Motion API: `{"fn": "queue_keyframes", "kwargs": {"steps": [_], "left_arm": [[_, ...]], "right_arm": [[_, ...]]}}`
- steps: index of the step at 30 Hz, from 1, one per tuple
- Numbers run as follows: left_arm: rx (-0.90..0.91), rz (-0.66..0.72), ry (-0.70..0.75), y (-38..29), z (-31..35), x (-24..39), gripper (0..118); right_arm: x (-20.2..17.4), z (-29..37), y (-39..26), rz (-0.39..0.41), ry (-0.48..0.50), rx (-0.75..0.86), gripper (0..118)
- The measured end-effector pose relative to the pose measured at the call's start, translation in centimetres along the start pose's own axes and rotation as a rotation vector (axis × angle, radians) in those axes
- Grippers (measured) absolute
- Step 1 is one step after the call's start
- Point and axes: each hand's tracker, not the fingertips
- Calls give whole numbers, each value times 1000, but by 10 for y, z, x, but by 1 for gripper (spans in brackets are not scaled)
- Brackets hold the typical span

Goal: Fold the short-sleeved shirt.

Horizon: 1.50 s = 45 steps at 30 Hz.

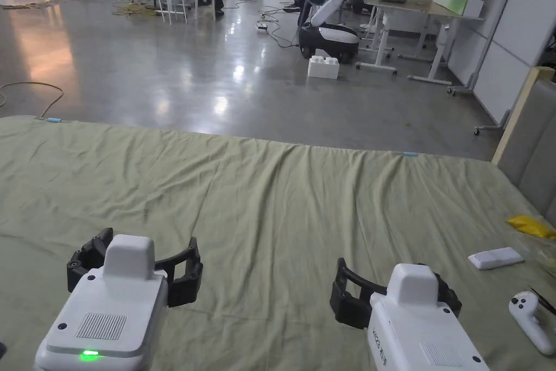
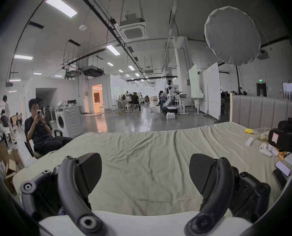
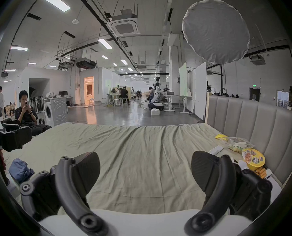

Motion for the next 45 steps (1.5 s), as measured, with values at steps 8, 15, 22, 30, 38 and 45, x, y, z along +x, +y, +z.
{"fn": "queue_keyframes", "kwargs": {"steps": [8,15,22,30,38,45], "left_arm": [[-16,85,-10,4,-3,-5,110],[-27,117,-6,0,-4,-11,115],[-42,136,1,-2,-7,-14,116],[-57,139,10,-2,-9,-17,116],[-78,140,0,-4,-8,-18,116],[-63,150,-28,-2,-4,-19,116]], "right_arm": [[0,-2,2,-50,26,-14,112],[-1,-11,8,-76,-68,-82,112],[1,-16,14,-93,-56,-134,112],[-7,-12,28,-106,-67,-189,112],[-8,-12,28,-133,-44,-209,113],[-8,-14,29,-110,-47,-219,113]]}}
